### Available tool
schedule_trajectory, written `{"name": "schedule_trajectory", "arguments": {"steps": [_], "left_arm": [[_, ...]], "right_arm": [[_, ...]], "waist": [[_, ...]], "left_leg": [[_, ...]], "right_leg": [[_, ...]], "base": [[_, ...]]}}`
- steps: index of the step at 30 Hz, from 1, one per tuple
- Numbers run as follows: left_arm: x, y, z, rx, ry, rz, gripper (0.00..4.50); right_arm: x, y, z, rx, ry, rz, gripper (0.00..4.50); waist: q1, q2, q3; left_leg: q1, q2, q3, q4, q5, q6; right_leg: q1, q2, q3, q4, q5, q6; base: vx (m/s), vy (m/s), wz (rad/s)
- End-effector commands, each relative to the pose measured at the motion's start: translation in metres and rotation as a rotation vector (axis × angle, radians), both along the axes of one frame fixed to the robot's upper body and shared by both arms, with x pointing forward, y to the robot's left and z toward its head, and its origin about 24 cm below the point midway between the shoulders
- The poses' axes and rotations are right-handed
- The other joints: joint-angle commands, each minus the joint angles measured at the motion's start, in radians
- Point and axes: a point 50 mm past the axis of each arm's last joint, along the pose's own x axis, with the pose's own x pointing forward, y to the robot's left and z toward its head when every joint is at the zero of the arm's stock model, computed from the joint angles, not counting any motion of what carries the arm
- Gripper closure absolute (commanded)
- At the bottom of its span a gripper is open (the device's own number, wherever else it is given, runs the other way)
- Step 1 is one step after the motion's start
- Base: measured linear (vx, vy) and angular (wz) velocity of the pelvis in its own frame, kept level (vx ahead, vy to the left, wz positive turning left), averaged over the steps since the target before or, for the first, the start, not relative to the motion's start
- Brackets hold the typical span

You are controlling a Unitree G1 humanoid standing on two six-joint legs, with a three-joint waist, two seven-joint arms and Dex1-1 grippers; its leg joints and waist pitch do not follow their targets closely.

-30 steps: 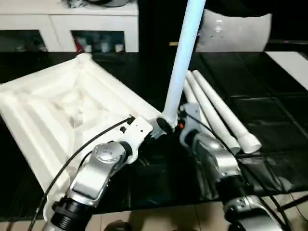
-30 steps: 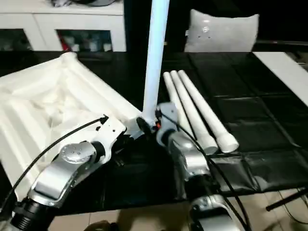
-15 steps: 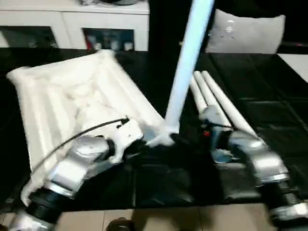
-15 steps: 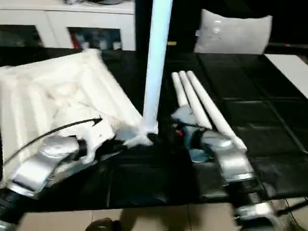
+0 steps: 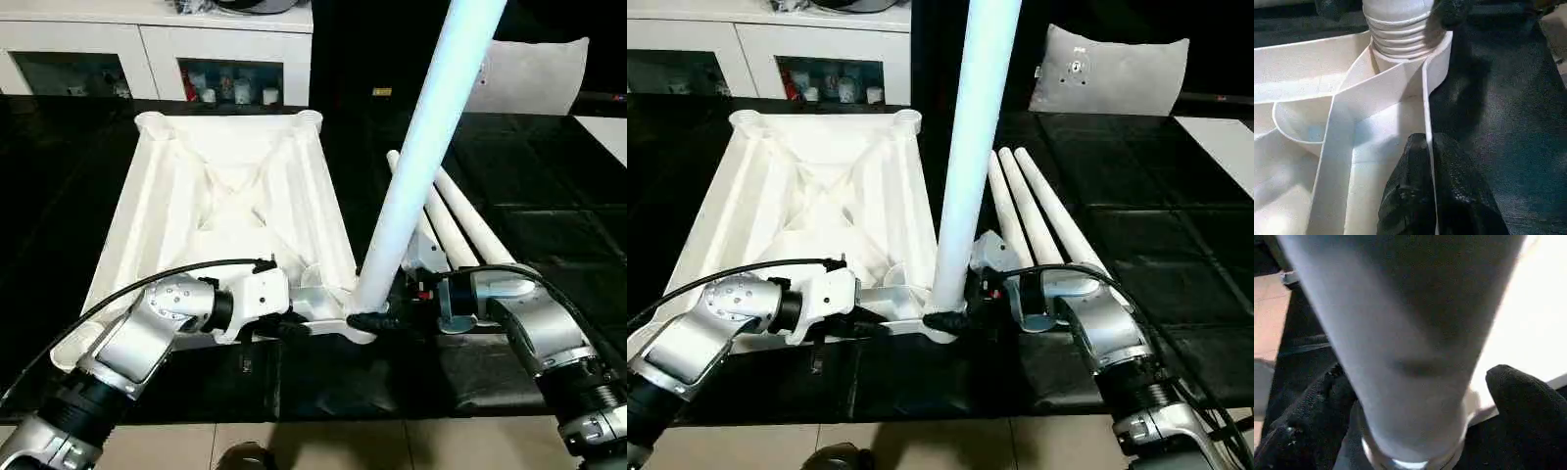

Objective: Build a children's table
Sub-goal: Rotate leg to tighten

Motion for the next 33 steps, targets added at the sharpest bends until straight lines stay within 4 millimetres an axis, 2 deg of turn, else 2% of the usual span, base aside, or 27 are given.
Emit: {"name": "schedule_trajectory", "arguments": {"steps": [1,5,7,9,12,15,16,18,26,29,30,31,32,33], "left_arm": [[-0.001,-0.002,0.000,0.029,-0.004,-0.052,4.50],[0.000,-0.001,0.000,0.030,-0.003,-0.056,4.50],[0.000,0.000,-0.001,0.031,-0.003,-0.054,4.50],[0.000,0.000,-0.001,0.028,-0.003,-0.054,4.50],[0.000,0.000,-0.001,0.025,-0.001,-0.056,4.50],[0.000,0.001,-0.002,0.023,0.002,-0.054,4.50],[0.000,0.001,-0.003,0.023,0.003,-0.052,4.50],[0.000,0.002,-0.003,0.023,0.005,-0.049,4.50],[-0.001,0.002,-0.003,-0.016,0.026,-0.010,4.50],[0.000,-0.001,0.001,-0.082,0.034,0.063,4.50],[0.002,-0.004,0.005,-0.128,0.031,0.138,4.50],[0.002,-0.004,0.005,-0.131,0.030,0.148,4.50],[0.004,-0.006,0.006,-0.145,0.020,0.202,4.50],[0.006,-0.010,0.008,-0.173,0.005,0.310,4.50]], "right_arm": [[0.000,-0.001,0.000,-0.020,0.010,0.024,0.38],[-0.001,-0.003,-0.001,-0.025,0.020,0.026,0.38],[-0.001,-0.003,-0.002,-0.027,0.022,0.025,0.68],[-0.002,-0.003,-0.003,-0.016,0.027,0.021,0.68],[-0.003,-0.001,-0.004,0.004,0.042,0.021,1.11],[-0.005,0.001,-0.006,0.011,0.055,0.026,1.16],[-0.006,0.002,-0.008,0.011,0.063,0.027,1.42],[-0.007,0.002,-0.009,0.012,0.070,0.024,1.55],[-0.008,0.006,-0.015,0.047,0.097,-0.038,1.77],[-0.003,0.013,-0.019,0.060,0.090,-0.156,1.78],[0.004,0.021,-0.022,0.074,0.082,-0.273,1.78],[0.005,0.022,-0.022,0.077,0.083,-0.286,1.78],[0.009,0.026,-0.022,0.096,0.091,-0.353,1.78],[0.018,0.036,-0.022,0.136,0.104,-0.479,1.78]], "waist": [[-0.005,0.007,-0.070],[-0.005,0.009,-0.070],[-0.005,0.008,-0.070],[-0.004,0.008,-0.070],[-0.004,0.007,-0.070],[-0.004,0.009,-0.070],[-0.003,0.009,-0.070],[-0.004,0.008,-0.068],[-0.006,0.004,-0.064],[-0.010,0.006,-0.059],[-0.015,0.004,-0.058],[-0.026,0.005,-0.055],[-0.037,0.009,-0.056],[-0.043,0.008,-0.055]], "left_leg": [[0.033,0.105,-0.050,-0.072,-0.207,0.010],[0.032,0.106,-0.050,-0.071,-0.204,0.012],[0.032,0.106,-0.050,-0.072,-0.209,0.011],[0.033,0.107,-0.050,-0.071,-0.207,0.011],[0.032,0.106,-0.050,-0.071,-0.206,0.012],[0.033,0.107,-0.050,-0.071,-0.206,0.011],[0.033,0.107,-0.050,-0.072,-0.207,0.010],[0.032,0.107,-0.051,-0.073,-0.217,0.007],[0.031,0.106,-0.051,-0.074,-0.222,0.007],[0.036,0.108,-0.054,-0.079,-0.269,-0.016],[0.036,0.107,-0.055,-0.082,-0.289,-0.027],[0.035,0.106,-0.058,-0.085,-0.308,-0.042],[0.033,0.104,-0.061,-0.085,-0.329,-0.056],[0.031,0.105,-0.064,-0.087,-0.332,-0.061]], "right_leg": [[0.030,-0.112,0.060,-0.074,-0.118,-0.227],[0.030,-0.111,0.059,-0.072,-0.098,-0.234],[0.031,-0.113,0.059,-0.073,-0.104,-0.237],[0.031,-0.114,0.059,-0.073,-0.105,-0.238],[0.031,-0.113,0.059,-0.073,-0.103,-0.238],[0.030,-0.113,0.059,-0.073,-0.109,-0.238],[0.030,-0.113,0.059,-0.072,-0.107,-0.238],[0.030,-0.113,0.059,-0.074,-0.117,-0.236],[0.029,-0.115,0.060,-0.077,-0.152,-0.231],[0.023,-0.117,0.061,-0.084,-0.225,-0.222],[0.023,-0.118,0.062,-0.085,-0.260,-0.216],[0.020,-0.118,0.062,-0.087,-0.290,-0.213],[0.022,-0.120,0.062,-0.089,-0.323,-0.202],[0.021,-0.120,0.061,-0.088,-0.332,-0.200]], "base": [[0.000,0.000,0.00],[0.000,0.000,0.00],[0.000,0.000,0.00],[0.000,0.000,0.00],[0.000,0.000,0.00],[0.000,0.000,0.00],[0.000,0.000,0.00],[0.000,0.000,0.00],[0.000,0.000,0.00],[0.000,0.000,0.00],[0.000,0.000,0.00],[0.000,0.000,0.00],[0.000,0.000,0.00],[0.000,0.000,0.00]]}}
